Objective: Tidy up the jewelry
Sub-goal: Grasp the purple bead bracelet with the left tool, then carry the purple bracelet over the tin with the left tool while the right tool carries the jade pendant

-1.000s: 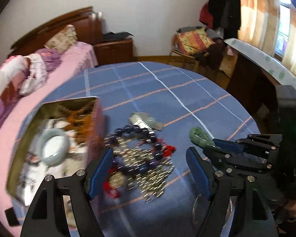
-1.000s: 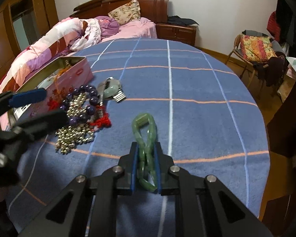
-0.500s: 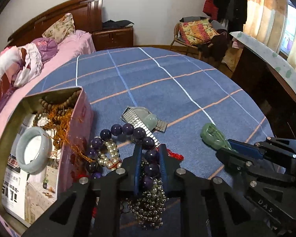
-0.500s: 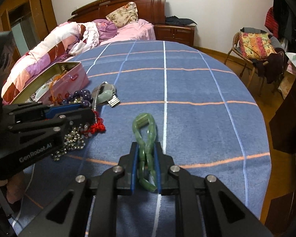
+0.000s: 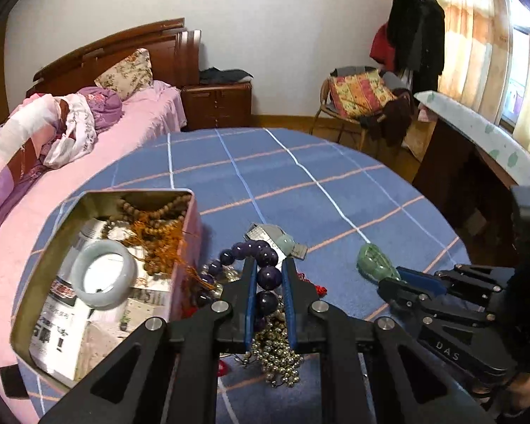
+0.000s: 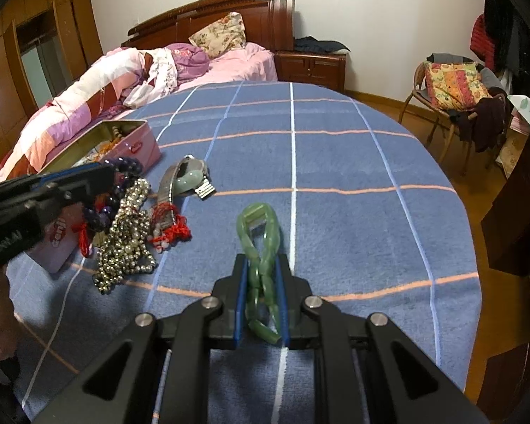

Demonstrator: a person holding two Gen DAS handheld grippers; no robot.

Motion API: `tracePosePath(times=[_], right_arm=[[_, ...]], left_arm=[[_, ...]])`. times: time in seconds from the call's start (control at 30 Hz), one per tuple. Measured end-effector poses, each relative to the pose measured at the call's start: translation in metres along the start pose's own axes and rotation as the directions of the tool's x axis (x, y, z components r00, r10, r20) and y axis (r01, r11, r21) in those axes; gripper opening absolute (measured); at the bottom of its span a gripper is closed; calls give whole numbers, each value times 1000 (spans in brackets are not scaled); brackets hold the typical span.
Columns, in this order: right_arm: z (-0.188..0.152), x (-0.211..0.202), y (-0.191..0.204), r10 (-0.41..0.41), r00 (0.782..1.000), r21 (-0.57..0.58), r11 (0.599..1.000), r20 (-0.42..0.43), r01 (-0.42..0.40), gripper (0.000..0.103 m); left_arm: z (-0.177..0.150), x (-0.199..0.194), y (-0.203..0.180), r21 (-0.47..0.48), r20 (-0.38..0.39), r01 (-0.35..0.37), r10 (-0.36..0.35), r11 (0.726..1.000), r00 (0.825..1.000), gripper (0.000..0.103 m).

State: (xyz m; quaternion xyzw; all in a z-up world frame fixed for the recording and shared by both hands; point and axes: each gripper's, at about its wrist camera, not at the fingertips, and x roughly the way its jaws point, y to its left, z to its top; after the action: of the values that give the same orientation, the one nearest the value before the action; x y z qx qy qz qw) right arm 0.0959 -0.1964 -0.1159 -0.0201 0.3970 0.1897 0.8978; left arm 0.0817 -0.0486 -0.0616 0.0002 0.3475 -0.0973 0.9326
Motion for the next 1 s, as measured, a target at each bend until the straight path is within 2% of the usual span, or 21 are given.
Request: tracePosePath(times=[0.63,1.0], right_arm=[[1,-9,5,6,997,-15,1000,83,-4,18],[3,-19,19,34,993,-51,998,112,-29,18]], left_arm=[[14,-39,9,-39,104,49,-45,998,994,13],[18,-53,22,-60,139,25,-16,998,990,13]])
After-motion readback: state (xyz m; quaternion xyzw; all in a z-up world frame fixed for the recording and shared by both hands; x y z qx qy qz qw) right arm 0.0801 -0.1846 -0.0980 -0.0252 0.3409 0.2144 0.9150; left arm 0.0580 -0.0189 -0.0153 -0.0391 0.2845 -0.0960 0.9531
